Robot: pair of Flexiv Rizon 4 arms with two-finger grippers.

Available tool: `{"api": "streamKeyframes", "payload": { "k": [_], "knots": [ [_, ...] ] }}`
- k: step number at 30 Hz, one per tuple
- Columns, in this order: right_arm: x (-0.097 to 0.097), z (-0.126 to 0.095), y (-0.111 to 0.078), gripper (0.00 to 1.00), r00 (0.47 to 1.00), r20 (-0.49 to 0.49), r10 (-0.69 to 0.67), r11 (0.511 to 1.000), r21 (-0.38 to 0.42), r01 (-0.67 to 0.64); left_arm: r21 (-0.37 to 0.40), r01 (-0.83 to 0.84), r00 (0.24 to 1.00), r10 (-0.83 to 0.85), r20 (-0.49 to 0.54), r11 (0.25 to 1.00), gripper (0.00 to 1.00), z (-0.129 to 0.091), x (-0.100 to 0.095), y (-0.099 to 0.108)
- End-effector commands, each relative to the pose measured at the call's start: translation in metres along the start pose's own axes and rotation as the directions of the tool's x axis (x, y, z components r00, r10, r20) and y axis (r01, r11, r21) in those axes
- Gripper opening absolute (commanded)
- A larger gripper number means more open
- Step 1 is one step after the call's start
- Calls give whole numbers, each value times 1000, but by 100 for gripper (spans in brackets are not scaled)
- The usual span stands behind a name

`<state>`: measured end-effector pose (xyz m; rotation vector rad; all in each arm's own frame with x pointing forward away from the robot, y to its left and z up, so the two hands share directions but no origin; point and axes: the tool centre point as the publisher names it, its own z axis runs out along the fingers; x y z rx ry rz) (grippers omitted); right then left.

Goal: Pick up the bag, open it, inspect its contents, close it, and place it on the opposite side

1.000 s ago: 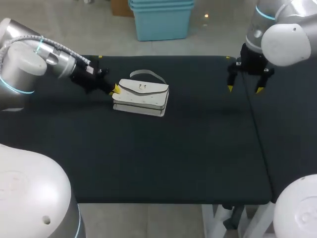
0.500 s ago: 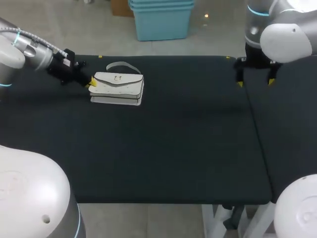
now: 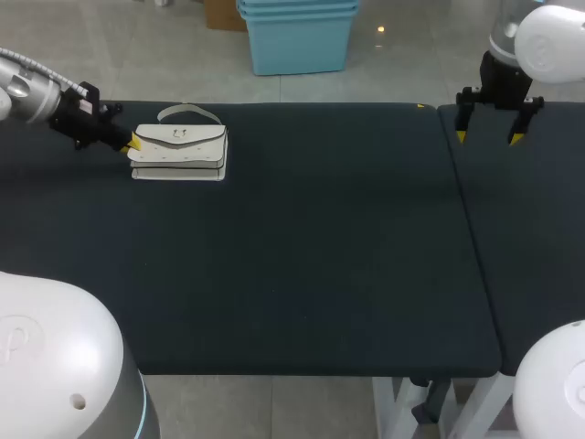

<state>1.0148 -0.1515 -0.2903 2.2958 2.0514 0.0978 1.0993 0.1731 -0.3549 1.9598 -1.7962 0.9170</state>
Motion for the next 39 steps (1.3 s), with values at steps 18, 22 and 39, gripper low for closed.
{"api": "streamKeyframes", "payload": {
  "k": [18, 22, 39],
  "knots": [
    [1, -1, 4, 100, 1000, 2, -1, 1000, 15, 1, 4, 55, 998, -56, 41, 998, 0, -56, -93, -78],
    [1, -1, 4, 100, 1000, 2, -1, 1000, 15, 1, 1, 56, 997, -56, 46, 998, 0, -62, -105, -89],
    [1, -1, 4, 100, 1000, 2, -1, 1000, 15, 1, -73, -3, 997, 8, 78, 997, 0, -72, -120, -106]
  ]
}}
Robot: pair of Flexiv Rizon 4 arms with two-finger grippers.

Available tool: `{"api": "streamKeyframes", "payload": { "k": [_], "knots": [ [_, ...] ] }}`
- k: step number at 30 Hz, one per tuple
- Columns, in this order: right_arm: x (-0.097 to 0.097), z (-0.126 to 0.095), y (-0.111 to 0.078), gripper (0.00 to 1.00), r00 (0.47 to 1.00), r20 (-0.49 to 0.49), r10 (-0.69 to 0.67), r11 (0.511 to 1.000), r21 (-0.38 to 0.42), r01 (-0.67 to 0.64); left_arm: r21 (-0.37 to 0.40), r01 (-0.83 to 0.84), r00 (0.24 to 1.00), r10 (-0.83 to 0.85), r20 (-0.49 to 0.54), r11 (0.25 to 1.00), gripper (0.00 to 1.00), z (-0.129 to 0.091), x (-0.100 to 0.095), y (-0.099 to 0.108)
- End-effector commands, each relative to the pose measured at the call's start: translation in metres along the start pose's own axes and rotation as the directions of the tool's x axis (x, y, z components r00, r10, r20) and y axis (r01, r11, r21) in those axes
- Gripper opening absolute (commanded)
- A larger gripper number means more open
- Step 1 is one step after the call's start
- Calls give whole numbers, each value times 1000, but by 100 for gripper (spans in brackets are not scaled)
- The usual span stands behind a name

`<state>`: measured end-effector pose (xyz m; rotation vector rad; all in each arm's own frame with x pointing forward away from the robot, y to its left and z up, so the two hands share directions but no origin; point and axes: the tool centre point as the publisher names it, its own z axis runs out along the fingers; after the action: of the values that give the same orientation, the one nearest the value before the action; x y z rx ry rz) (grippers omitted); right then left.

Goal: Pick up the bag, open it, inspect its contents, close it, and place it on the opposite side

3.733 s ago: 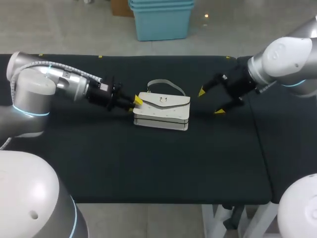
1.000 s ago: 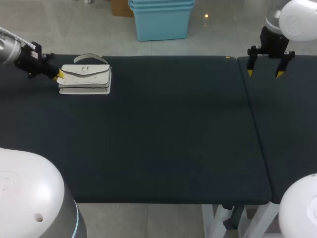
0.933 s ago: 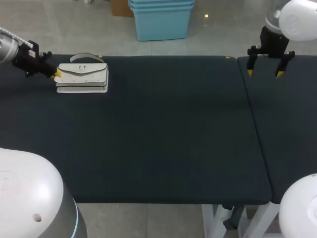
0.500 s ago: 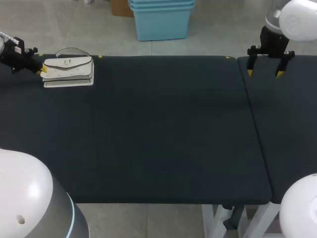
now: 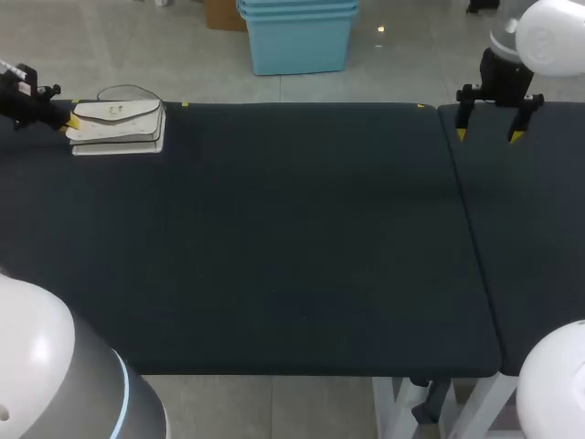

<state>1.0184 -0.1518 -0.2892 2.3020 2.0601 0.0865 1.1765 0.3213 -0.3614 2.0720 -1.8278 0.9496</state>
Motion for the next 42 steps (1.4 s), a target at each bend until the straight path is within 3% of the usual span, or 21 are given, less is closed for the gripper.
{"api": "streamKeyframes", "payload": {
  "k": [1, 3, 8, 9, 10, 11, 12, 21, 31, 42],
  "knots": [
    [1, -1, 1, 100, 1000, 3, 1, 1000, 2, -1, -156, -13, 1000, 15, 12, 988, 10, -1, -2, -10],
    [1, -1, 1, 100, 1000, 3, 1, 1000, 2, -1, -157, -13, 1000, 15, 10, 988, 0, -3, -1, -10],
    [1, -1, 1, 100, 1000, 3, 1, 1000, 2, -1, -163, -14, 1000, 17, 16, 986, 0, -6, -3, -16],
    [1, -1, 1, 100, 1000, 3, 1, 1000, 2, -1, -164, -14, 1000, 17, 16, 986, 16, -6, -3, -16],
    [1, -1, 1, 100, 1000, 3, 1, 1000, 2, -1, -164, -13, 1000, 16, 17, 986, 47, -7, -4, -15],
    [1, -1, 1, 100, 1000, 3, 1, 1000, 2, -1, -163, -13, 1000, 16, 18, 986, 87, -8, -4, -14],
    [1, -1, 1, 100, 1000, 3, 1, 1000, 2, -1, -162, -13, 1000, 16, 18, 987, 100, -10, -4, -13],
    [1, -1, 1, 100, 1000, 3, 1, 1000, 2, -1, -116, -16, 999, 21, 37, 993, 100, -30, 9, 7],
    [1, -1, 1, 100, 1000, 3, 1, 1000, 2, -1, -86, -20, 976, 38, 214, 996, 100, -63, 60, 61],
    [1, -1, 1, 100, 1000, 3, 1, 1000, 2, -1, -99, 9, 953, 22, 303, 995, 100, -77, 90, 101]
  ]
}}
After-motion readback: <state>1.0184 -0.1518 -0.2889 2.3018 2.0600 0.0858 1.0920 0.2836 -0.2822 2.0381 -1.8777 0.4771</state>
